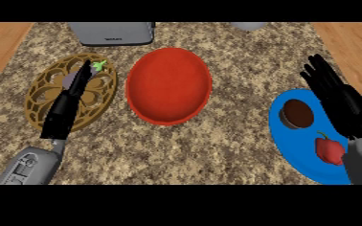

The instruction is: Pick the bell pepper from the plate and place it in the bowl

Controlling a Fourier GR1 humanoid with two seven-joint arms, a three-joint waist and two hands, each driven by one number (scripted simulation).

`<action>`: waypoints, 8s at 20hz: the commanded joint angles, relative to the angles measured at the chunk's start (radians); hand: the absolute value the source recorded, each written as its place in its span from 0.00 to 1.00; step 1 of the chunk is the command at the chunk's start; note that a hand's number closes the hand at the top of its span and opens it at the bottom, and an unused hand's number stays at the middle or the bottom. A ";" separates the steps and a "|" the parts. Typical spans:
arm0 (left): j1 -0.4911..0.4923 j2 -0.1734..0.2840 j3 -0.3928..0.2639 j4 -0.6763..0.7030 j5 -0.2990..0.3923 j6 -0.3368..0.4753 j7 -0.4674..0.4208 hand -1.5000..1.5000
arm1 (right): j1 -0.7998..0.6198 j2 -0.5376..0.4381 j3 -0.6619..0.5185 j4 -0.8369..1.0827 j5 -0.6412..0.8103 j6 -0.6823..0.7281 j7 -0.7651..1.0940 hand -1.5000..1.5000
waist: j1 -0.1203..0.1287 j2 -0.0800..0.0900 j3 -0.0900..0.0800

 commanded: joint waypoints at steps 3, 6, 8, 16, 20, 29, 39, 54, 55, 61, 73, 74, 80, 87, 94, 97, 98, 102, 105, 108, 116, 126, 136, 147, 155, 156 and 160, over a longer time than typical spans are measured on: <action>-0.003 0.016 0.039 -0.041 0.078 -0.060 0.110 0.50 | 0.137 -0.012 -0.111 -0.061 0.137 -0.214 -0.103 1.00 | -0.009 0.035 -0.007; 0.057 0.028 0.078 -0.046 0.170 -0.104 0.165 0.50 | 0.214 -0.028 -0.233 -0.037 0.219 -0.378 -0.178 1.00 | -0.024 0.031 -0.007; 0.048 0.003 0.055 -0.035 0.156 -0.092 0.160 0.50 | 0.252 -0.279 -0.138 0.012 0.529 -0.368 -0.158 1.00 | -0.032 0.053 -0.025; 0.018 0.023 0.094 -0.055 0.256 -0.189 0.266 0.50 | 0.497 0.169 0.002 -0.213 0.740 -0.813 -0.490 0.00 | 0.000 0.040 -0.007; 0.003 0.048 0.114 -0.109 0.274 -0.195 0.329 0.50 | 0.541 0.100 0.028 -0.335 1.009 -0.873 -0.135 0.00 | 0.021 0.043 -0.012; 0.011 0.051 0.110 -0.113 0.262 -0.219 0.309 0.50 | 0.637 0.000 -0.014 -0.552 1.280 -0.462 0.428 0.00 | 0.043 0.051 -0.016; -0.027 0.006 0.089 -0.143 0.231 -0.186 0.367 0.50 | 0.233 0.008 0.139 -0.662 1.375 0.123 0.989 0.00 | 0.063 0.047 -0.009; -0.013 -0.004 0.145 -0.079 0.211 -0.235 0.337 0.50 | 0.074 0.138 0.135 -0.568 1.373 0.410 1.174 0.00 | 0.030 0.043 -0.008; 0.039 0.022 0.164 -0.112 0.242 -0.276 0.324 0.50 | 0.056 0.134 0.114 -0.517 1.374 0.404 1.150 0.00 | 0.041 0.043 -0.008; 0.000 -0.003 0.168 -0.131 0.222 -0.250 0.389 0.50 | 0.114 0.180 0.087 -0.488 1.426 0.388 1.097 0.00 | 0.028 0.043 -0.006; 0.037 -0.047 0.202 -0.105 0.170 -0.290 0.332 0.50 | 0.061 0.234 -0.031 -0.361 1.481 0.397 0.995 0.00 | 0.029 0.044 -0.006; 0.030 -0.032 0.217 -0.153 0.182 -0.292 0.386 0.50 | 0.117 0.249 -0.035 -0.441 1.469 0.413 0.996 0.00 | 0.026 0.042 -0.006; -0.057 -0.061 0.245 -0.058 0.140 -0.307 0.391 0.50 | 0.057 0.255 -0.104 -0.269 1.482 0.363 0.897 0.00 | 0.025 0.044 -0.006; 0.063 -0.034 0.298 -0.233 0.172 -0.357 0.444 0.50 | 0.058 0.262 -0.142 -0.194 1.513 0.341 0.859 0.00 | 0.035 0.043 -0.006; 0.012 -0.132 0.292 -0.126 0.076 -0.355 0.401 0.50 | 0.118 0.283 -0.157 -0.185 1.529 0.292 0.828 0.00 | 0.026 0.043 -0.006; 0.023 -0.133 0.303 -0.097 0.059 -0.383 0.361 0.50 | 0.069 0.247 -0.199 -0.054 1.521 0.251 0.770 0.00 | 0.028 0.044 -0.006; 0.044 -0.164 0.293 -0.166 0.059 -0.360 0.402 0.50 | 0.139 0.267 -0.174 -0.138 1.526 0.253 0.774 0.00 | 0.027 0.043 -0.006; -0.029 -0.172 0.314 -0.159 0.057 -0.349 0.475 0.50 | 0.072 0.247 -0.211 -0.007 1.518 0.204 0.742 0.00 | 0.028 0.043 -0.006; 0.000 -0.191 0.313 -0.166 0.025 -0.354 0.447 0.50 | 0.092 0.270 -0.183 0.014 1.526 0.169 0.722 0.00 | 0.028 0.043 -0.006; 0.010 -0.143 0.360 -0.114 0.064 -0.433 0.410 0.50 | 0.145 0.225 -0.174 0.017 1.556 0.099 0.623 1.00 | 0.027 0.044 -0.006; 0.073 -0.173 0.375 -0.268 0.054 -0.421 0.492 0.50 | 0.115 0.217 -0.172 -0.016 1.563 0.102 0.625 1.00 | 0.029 0.042 -0.006; 0.028 -0.201 0.381 -0.132 0.003 -0.430 0.402 0.50 | 0.263 0.301 0.004 -0.200 1.545 0.168 0.524 1.00 | 0.013 0.040 -0.007; 0.009 -0.181 0.403 -0.185 0.048 -0.454 0.479 0.50 | 0.553 0.401 0.424 -0.555 1.681 0.144 0.517 1.00 | 0.018 0.039 -0.007; 0.025 -0.230 0.362 -0.183 -0.013 -0.419 0.455 0.50 | 0.440 0.453 0.744 -1.056 1.886 0.608 0.849 1.00 | 0.029 0.041 -0.008; 0.016 -0.185 0.406 -0.131 0.011 -0.473 0.411 0.50 | 0.172 0.462 0.894 -1.021 1.855 0.719 1.088 1.00 | 0.040 0.046 -0.010; -0.022 -0.199 0.395 -0.115 0.006 -0.461 0.425 0.50 | 0.121 0.462 0.875 -0.980 1.834 0.680 1.096 1.00 | 0.041 0.049 -0.010; -0.005 -0.231 0.376 -0.134 -0.016 -0.433 0.407 0.50 | 0.140 0.460 0.875 -1.011 1.762 0.551 1.078 1.00 | 0.044 0.050 -0.010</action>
